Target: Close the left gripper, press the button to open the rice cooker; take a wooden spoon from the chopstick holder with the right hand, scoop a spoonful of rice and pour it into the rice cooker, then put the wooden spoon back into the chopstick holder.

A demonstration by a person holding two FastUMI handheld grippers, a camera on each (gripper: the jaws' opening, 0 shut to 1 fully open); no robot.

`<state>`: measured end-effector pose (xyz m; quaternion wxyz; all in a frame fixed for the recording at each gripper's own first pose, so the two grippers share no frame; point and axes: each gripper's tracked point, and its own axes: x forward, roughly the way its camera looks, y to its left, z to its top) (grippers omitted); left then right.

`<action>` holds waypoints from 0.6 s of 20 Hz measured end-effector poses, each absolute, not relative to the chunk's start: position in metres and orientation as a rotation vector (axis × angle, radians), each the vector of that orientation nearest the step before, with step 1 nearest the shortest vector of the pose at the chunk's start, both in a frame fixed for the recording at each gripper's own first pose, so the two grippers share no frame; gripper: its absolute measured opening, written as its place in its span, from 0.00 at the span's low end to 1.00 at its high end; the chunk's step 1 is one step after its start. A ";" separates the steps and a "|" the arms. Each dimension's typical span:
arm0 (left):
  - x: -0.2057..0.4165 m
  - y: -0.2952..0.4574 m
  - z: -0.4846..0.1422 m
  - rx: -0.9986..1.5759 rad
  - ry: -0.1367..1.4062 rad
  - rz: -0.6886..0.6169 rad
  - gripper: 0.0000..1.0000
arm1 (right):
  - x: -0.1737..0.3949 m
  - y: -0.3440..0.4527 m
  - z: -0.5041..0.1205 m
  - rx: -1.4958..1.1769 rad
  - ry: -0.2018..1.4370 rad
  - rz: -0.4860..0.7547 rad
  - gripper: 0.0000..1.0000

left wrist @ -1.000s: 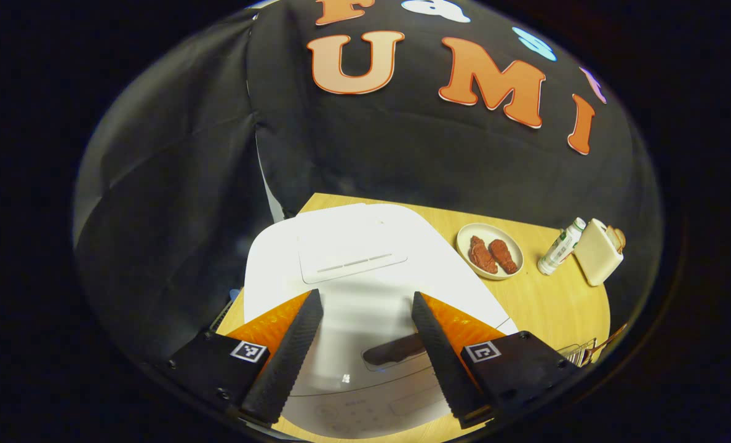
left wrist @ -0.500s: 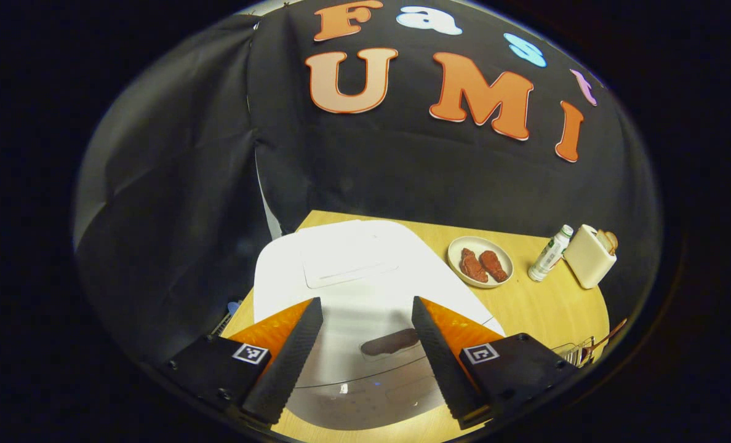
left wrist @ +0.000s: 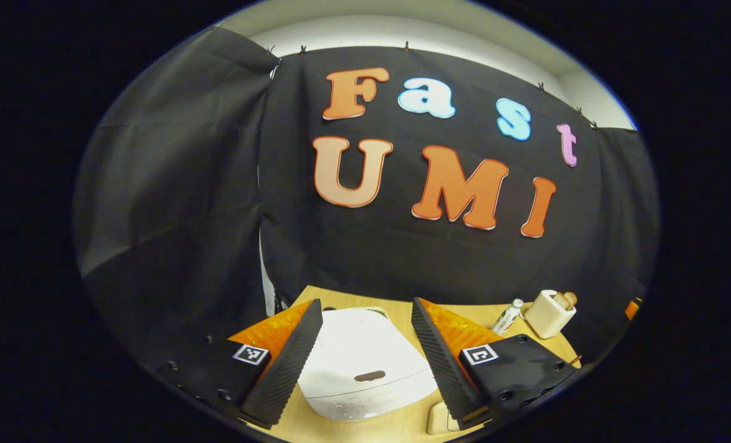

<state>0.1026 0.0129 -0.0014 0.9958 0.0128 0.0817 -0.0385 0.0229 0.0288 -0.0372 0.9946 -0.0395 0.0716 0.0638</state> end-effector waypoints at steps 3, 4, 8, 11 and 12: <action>0.073 0.011 0.038 0.068 0.086 -0.086 0.99 | 0.021 0.027 -0.021 -0.081 0.110 0.119 0.95; 0.064 0.011 0.048 0.081 0.065 -0.083 0.99 | 0.019 0.028 -0.018 -0.082 0.103 0.118 0.95; 0.034 0.012 0.069 0.098 0.007 -0.078 0.98 | 0.013 0.027 -0.010 -0.079 0.088 0.116 0.95; 0.020 0.015 0.073 0.082 -0.009 -0.087 0.99 | 0.008 0.022 -0.007 -0.089 0.073 0.095 0.95; 0.018 0.015 0.074 0.071 -0.014 -0.094 0.98 | 0.006 0.021 -0.006 -0.095 0.068 0.087 0.95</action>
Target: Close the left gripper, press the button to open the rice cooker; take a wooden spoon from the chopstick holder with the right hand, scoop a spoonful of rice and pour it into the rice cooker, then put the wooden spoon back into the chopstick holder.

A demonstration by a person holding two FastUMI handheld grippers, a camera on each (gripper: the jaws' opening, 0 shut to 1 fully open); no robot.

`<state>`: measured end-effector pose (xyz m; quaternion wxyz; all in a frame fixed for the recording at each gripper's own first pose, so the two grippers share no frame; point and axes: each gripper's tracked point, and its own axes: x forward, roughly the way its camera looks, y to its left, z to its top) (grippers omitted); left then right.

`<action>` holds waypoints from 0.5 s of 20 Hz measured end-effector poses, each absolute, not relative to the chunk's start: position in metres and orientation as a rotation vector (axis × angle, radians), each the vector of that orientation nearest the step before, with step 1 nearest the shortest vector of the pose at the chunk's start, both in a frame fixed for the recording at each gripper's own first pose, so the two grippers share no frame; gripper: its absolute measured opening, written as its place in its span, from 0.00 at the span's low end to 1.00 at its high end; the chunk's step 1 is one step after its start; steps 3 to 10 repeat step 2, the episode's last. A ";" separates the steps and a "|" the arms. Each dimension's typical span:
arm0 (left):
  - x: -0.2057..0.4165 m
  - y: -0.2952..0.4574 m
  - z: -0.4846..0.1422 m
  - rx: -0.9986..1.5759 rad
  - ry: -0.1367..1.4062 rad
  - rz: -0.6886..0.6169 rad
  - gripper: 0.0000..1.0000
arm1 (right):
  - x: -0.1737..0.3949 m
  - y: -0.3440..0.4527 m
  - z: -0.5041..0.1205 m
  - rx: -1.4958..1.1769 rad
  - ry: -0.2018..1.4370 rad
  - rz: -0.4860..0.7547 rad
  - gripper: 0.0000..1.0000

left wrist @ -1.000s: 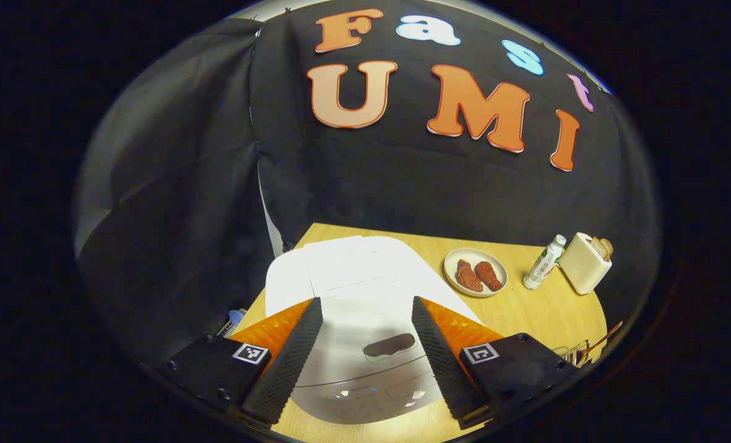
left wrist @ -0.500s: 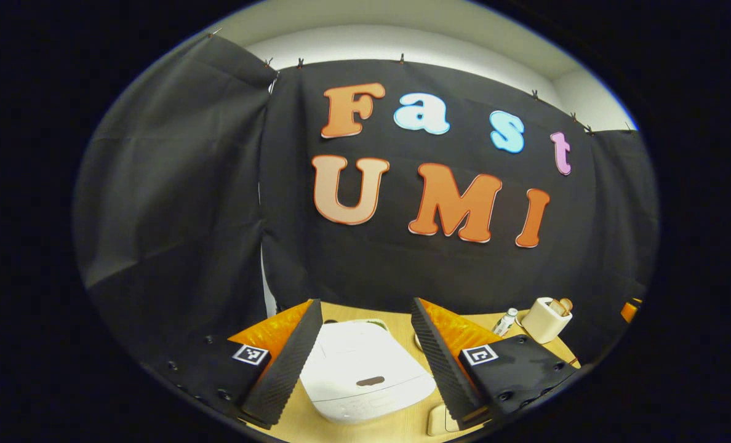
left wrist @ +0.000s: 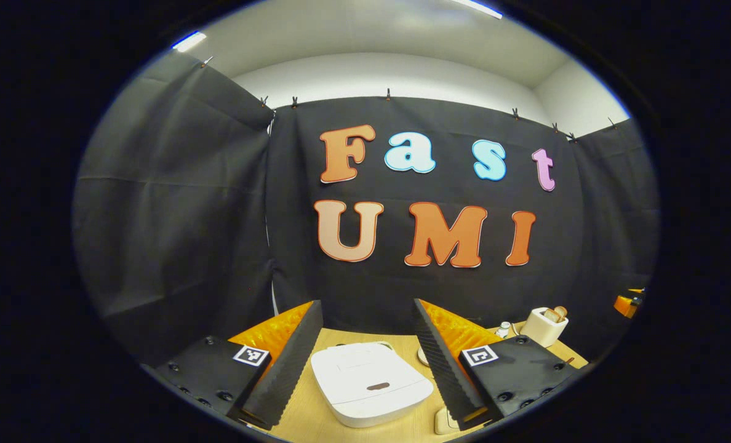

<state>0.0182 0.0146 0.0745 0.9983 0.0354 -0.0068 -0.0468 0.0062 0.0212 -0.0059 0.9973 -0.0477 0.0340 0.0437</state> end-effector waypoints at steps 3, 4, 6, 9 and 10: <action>0.014 0.019 0.079 0.061 -0.023 -0.095 0.98 | 0.003 0.019 -0.004 -0.100 0.063 0.081 0.95; 0.014 0.019 0.079 0.061 -0.023 -0.095 0.98 | 0.003 0.019 -0.004 -0.100 0.063 0.081 0.95; 0.014 0.019 0.079 0.061 -0.023 -0.095 0.98 | 0.003 0.019 -0.004 -0.100 0.063 0.081 0.95; 0.014 0.019 0.079 0.061 -0.023 -0.095 0.98 | 0.003 0.019 -0.004 -0.100 0.063 0.081 0.95; 0.014 0.019 0.079 0.061 -0.023 -0.095 0.98 | 0.003 0.019 -0.004 -0.100 0.063 0.081 0.95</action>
